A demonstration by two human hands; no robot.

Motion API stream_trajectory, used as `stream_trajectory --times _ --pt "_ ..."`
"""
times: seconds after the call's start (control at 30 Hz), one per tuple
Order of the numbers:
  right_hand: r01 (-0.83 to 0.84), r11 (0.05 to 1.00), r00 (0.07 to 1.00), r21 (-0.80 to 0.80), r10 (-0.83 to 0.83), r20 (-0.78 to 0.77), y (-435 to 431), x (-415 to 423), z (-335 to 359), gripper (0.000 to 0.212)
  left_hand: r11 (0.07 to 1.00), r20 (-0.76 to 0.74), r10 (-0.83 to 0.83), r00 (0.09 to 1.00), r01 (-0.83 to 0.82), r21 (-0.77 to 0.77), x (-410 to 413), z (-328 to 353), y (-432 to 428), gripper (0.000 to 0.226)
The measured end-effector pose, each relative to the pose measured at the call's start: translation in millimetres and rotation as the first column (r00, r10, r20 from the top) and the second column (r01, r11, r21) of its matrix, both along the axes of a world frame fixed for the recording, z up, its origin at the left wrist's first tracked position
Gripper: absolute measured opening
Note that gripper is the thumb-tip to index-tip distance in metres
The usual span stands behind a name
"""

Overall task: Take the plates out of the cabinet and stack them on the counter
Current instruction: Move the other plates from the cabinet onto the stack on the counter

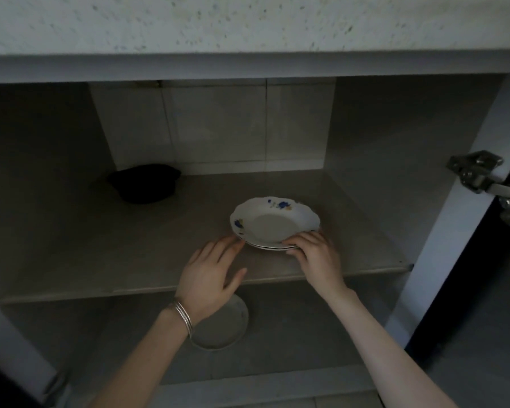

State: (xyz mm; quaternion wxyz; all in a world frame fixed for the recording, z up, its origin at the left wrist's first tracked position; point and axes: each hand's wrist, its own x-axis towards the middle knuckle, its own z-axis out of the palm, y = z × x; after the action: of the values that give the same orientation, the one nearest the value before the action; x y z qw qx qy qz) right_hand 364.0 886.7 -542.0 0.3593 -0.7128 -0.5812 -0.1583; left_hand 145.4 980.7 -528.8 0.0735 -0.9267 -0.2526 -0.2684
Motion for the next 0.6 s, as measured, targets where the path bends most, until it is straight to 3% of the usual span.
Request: stream_trajectory --times 0.37,0.5,0.6 --pt "-0.156 0.982 0.987 0.105 0.158 -0.014 -55 -2 -14 0.021 0.992 -0.015 -0.105 0.994 0.104 -0.076 11 -11 -14 0.058" --pt "-0.254 0.96 0.938 0.115 0.273 -0.213 -57 4 -12 0.037 0.975 0.083 -0.137 0.987 0.149 -0.165 23 -19 -10 0.062" --pt "-0.246 0.966 0.912 0.074 0.257 -0.32 -56 7 -6 0.046 0.969 0.147 -0.114 0.982 0.143 -0.202 32 -18 -4 0.064"
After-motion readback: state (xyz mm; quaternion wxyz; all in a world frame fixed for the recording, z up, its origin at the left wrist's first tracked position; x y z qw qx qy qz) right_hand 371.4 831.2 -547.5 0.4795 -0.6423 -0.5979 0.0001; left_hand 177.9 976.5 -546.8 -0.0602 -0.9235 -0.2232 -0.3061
